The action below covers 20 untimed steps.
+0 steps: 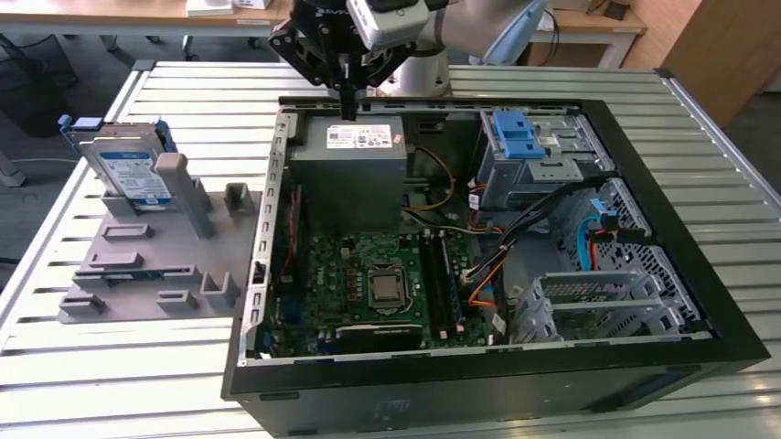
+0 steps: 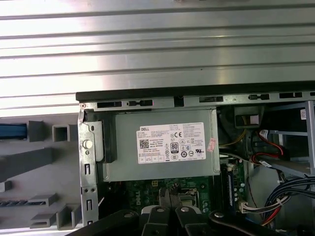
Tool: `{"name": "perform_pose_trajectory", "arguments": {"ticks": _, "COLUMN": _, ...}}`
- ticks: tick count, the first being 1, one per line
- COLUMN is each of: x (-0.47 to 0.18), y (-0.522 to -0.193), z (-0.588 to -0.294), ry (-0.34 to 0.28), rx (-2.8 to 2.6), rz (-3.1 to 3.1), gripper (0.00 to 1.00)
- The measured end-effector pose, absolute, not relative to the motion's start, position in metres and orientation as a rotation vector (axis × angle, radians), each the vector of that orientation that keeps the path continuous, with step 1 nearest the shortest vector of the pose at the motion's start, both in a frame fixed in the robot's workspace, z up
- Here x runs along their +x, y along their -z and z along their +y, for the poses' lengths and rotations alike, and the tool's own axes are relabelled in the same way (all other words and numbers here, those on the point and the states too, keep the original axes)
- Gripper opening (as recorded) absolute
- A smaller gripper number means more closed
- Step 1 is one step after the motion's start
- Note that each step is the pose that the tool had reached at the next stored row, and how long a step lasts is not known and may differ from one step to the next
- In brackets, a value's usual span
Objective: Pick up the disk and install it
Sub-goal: 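Reach for the disk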
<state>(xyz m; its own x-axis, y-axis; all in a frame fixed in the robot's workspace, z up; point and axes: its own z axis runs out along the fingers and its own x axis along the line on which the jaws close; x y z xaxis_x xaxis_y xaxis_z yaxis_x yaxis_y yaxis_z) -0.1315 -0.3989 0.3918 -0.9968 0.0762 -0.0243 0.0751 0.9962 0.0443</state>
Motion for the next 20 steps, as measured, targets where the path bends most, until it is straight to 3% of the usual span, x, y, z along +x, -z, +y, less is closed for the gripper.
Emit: {"name": "perform_pose_trajectory", "arguments": {"ticks": 20, "x": -0.1370, "y": -0.3917, "z": -0.3989, "ry": -0.068, "rx": 0.118, "rz": 3.113, "gripper": 0.11}}
